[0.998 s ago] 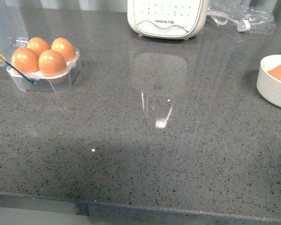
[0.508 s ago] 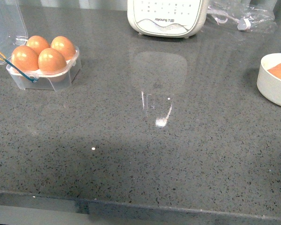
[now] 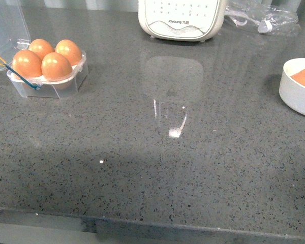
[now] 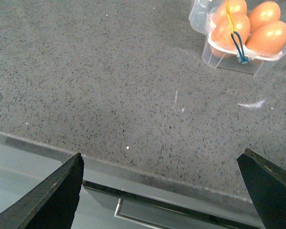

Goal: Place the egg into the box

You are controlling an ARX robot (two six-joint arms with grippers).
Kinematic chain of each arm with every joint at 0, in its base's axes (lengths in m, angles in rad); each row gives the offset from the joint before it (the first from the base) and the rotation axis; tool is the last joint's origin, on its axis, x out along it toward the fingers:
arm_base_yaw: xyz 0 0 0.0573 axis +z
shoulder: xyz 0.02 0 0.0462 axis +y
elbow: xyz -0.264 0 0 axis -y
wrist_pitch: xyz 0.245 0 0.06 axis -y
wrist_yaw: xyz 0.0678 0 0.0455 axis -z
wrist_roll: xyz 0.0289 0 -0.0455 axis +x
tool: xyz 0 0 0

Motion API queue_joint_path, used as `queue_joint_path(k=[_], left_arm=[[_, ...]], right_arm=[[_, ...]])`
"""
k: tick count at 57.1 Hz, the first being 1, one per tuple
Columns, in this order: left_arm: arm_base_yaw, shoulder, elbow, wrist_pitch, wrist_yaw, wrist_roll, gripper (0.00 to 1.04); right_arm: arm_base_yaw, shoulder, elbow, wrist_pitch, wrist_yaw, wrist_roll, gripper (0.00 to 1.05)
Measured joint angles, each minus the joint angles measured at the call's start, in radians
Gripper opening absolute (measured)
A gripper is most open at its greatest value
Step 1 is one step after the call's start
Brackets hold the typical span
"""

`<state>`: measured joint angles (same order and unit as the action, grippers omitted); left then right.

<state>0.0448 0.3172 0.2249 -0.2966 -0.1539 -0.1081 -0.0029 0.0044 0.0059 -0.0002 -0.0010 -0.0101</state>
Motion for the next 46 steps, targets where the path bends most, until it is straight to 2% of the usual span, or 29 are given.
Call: queue_joint_path(k=[6,13,25,34,46], left_arm=[[0.037,0.081,0.003,0.103,0.045,0.011,0.98],[0.106,0.256,0.051,0.318,0.108,0.043,0.98],[0.246,0.655,0.249,0.677,0.193,0.141,0.98],[0.295,0.892,0.422,0.75,0.207,0.203,0.98],[0.287,1.134,0.62,0.728,0.225,0.263,0.98]], right_arm=[[0.0,0.0,0.0,0.0,0.0,0.0,0.97],[0.0,0.0,0.0,0.0,0.0,0.0,0.97],[0.0,0.0,0.0,0.0,0.0,0.0,0.97],[0.0,0.0,0.0,0.0,0.0,0.0,0.97],[0.0,0.0,0.0,0.0,0.0,0.0,0.97]])
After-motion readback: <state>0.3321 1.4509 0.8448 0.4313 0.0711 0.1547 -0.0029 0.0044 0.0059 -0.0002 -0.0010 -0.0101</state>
